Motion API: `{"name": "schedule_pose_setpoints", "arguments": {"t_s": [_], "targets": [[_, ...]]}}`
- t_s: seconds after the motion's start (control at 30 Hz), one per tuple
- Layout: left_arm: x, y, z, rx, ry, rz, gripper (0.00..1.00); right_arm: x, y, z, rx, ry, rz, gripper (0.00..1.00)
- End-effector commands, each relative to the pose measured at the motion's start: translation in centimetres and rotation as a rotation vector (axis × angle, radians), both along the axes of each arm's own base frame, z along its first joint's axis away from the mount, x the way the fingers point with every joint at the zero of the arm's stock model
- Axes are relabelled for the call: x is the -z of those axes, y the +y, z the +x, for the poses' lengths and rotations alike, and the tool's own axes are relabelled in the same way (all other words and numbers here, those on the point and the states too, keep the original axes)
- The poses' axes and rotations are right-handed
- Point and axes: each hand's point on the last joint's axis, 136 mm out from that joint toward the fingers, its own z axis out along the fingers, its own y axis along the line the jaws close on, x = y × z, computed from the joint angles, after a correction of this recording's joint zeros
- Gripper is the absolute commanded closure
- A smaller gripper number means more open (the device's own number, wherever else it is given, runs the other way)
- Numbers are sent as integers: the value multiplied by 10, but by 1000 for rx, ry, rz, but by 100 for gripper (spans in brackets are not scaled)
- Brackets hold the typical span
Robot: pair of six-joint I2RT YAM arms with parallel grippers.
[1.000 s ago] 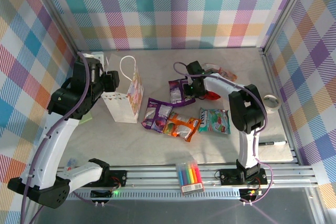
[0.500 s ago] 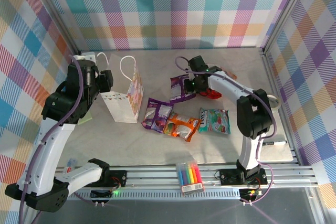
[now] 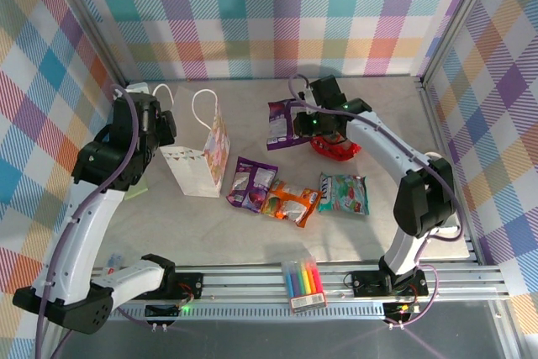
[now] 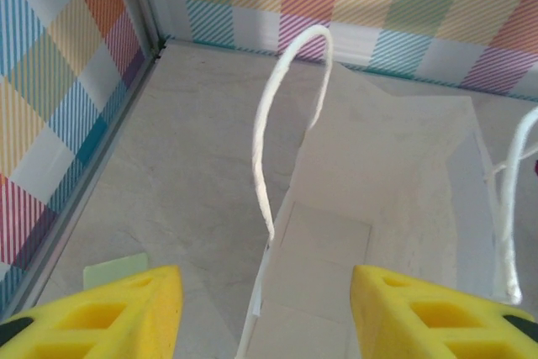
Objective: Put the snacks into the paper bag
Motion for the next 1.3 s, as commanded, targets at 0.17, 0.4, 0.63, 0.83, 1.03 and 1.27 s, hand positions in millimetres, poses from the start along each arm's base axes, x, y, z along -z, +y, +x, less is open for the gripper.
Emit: {"name": "schedule_pose_setpoints", "arguments": {"t_s": [0.17, 0.4, 0.63, 0.83, 1.03, 1.27], "targets": [[21, 8, 12, -27, 89, -37, 45, -77, 10, -8, -51, -155, 91, 100], [22, 15, 19, -36, 75, -95, 45, -122, 11, -15, -68, -245, 134, 100], [20, 17, 30, -28, 52, -166, 47, -174, 22, -21, -112, -346, 207, 100], [21, 18, 40, -10, 27, -224, 48, -205, 35, -28, -156, -400, 260, 100], [23, 17, 52, 11, 2, -256, 49, -234, 48, -37, -194, -454, 344, 100], [31, 20, 63, 7, 8, -271, 60, -265, 66, -54, -248, -496, 430, 100]]}}
